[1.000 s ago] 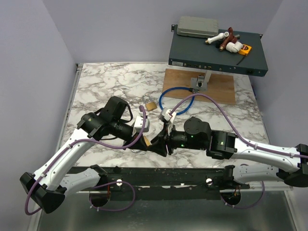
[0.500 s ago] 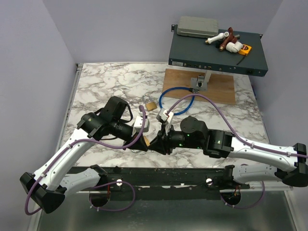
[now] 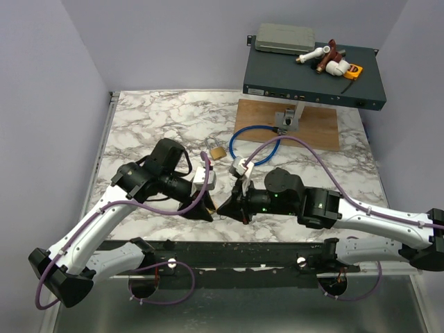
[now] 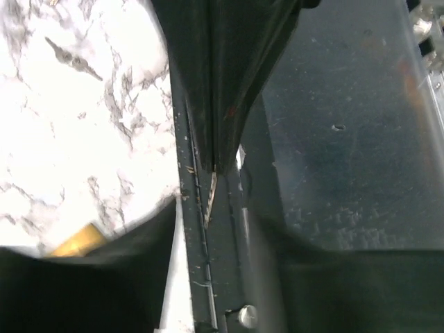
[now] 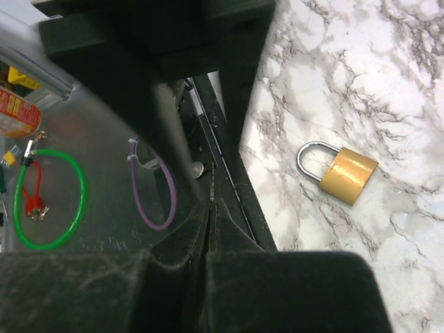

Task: Unlock with the key
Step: Pick up the key from the center of the board, then move the lock to the center of the board.

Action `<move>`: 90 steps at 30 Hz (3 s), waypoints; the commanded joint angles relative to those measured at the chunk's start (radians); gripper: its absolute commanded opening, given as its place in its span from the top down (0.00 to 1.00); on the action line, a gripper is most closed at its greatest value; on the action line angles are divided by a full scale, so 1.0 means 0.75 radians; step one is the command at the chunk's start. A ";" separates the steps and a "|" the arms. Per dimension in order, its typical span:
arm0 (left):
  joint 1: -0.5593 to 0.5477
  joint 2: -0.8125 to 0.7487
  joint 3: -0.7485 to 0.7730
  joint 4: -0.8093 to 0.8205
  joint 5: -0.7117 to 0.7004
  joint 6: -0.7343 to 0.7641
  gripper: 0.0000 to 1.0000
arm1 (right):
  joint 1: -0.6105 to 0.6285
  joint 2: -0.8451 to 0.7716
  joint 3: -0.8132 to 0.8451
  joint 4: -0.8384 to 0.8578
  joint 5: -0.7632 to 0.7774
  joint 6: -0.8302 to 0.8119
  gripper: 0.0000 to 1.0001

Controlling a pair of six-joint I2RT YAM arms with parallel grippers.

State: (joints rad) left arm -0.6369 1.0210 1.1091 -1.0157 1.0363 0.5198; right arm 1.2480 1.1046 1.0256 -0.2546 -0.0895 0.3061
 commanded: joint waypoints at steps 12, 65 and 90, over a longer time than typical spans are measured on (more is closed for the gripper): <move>0.026 0.029 -0.314 0.407 -0.742 -0.311 0.02 | -0.031 -0.312 -0.204 -0.011 0.148 0.141 0.99; -0.254 0.700 0.009 0.381 -0.784 -0.419 0.37 | -0.031 -0.829 -0.083 -0.456 0.481 0.322 0.99; -0.168 0.639 -0.379 0.619 -1.408 0.117 0.60 | -0.031 -0.849 -0.150 -0.360 0.457 0.332 0.99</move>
State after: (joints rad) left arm -0.7303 1.4502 0.8402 -0.6403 0.0551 0.5941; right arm 1.2285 0.4747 0.9173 -0.5526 0.2493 0.5495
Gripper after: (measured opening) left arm 0.416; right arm 0.010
